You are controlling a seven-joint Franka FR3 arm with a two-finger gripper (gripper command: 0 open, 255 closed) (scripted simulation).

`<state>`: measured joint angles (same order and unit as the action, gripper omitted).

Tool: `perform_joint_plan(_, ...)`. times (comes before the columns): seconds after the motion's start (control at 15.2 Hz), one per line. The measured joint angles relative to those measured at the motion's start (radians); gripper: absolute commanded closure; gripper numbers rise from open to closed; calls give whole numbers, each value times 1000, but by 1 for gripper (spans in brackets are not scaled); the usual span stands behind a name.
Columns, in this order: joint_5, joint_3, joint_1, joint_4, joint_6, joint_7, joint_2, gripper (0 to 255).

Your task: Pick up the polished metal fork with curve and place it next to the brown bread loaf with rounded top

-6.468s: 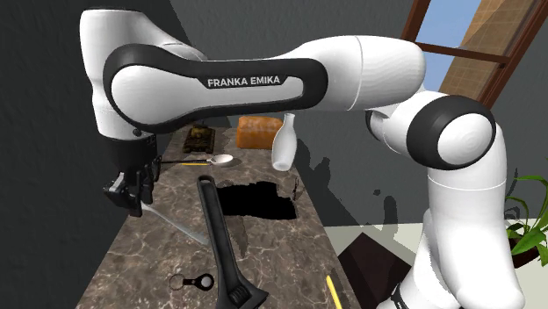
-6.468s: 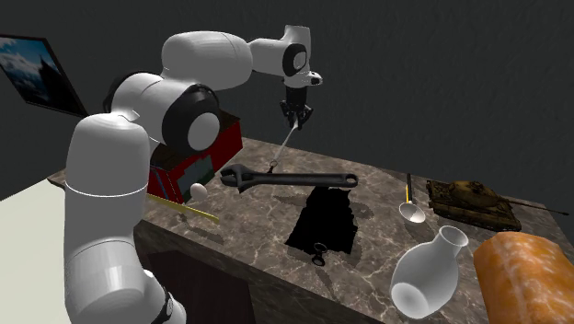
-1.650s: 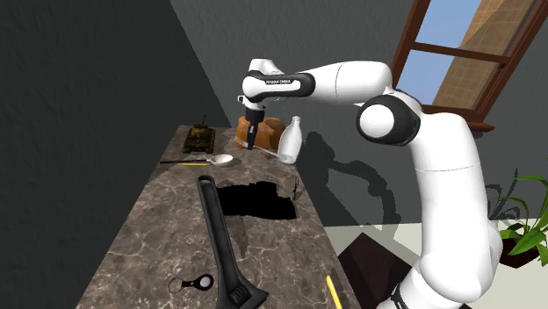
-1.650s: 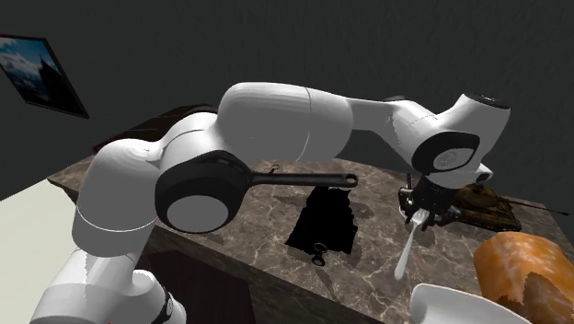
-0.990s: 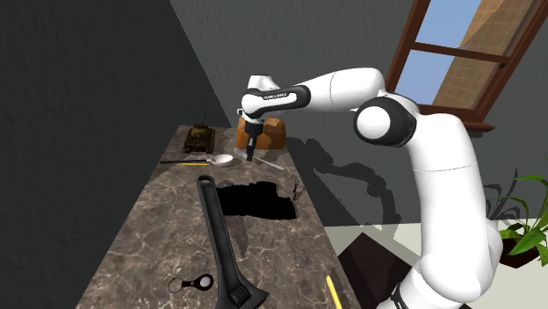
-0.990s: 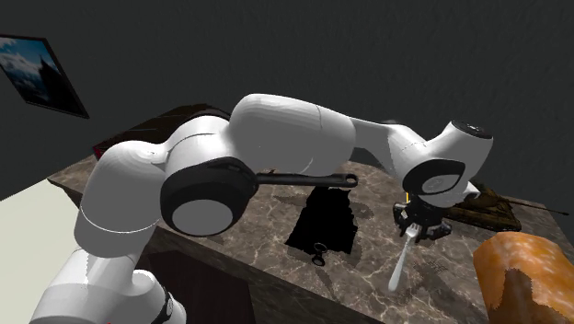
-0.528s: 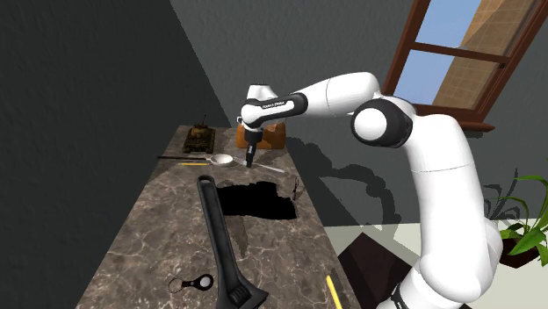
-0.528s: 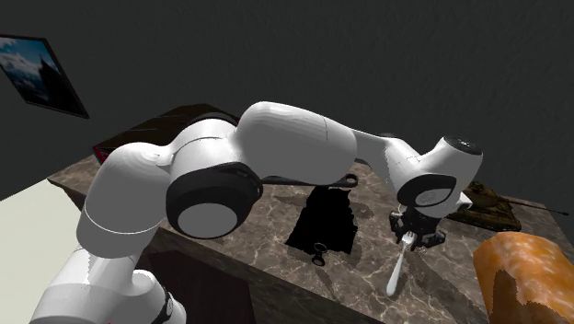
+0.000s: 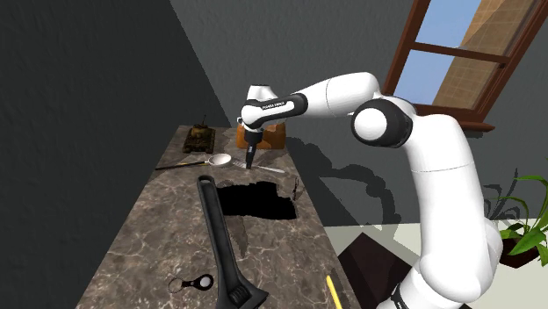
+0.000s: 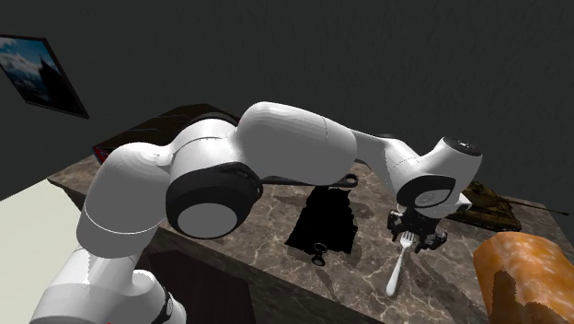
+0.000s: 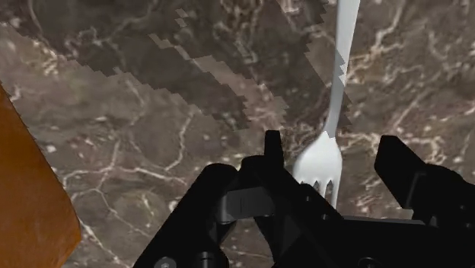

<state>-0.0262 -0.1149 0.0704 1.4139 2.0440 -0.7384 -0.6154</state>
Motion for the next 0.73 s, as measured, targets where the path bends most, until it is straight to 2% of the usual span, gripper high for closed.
perform_joint_plan(0.33,0,0,0,0,0,0,0,0)
perform_joint_plan(0.73,4,-2,4,-58,-96,-4,38,0)
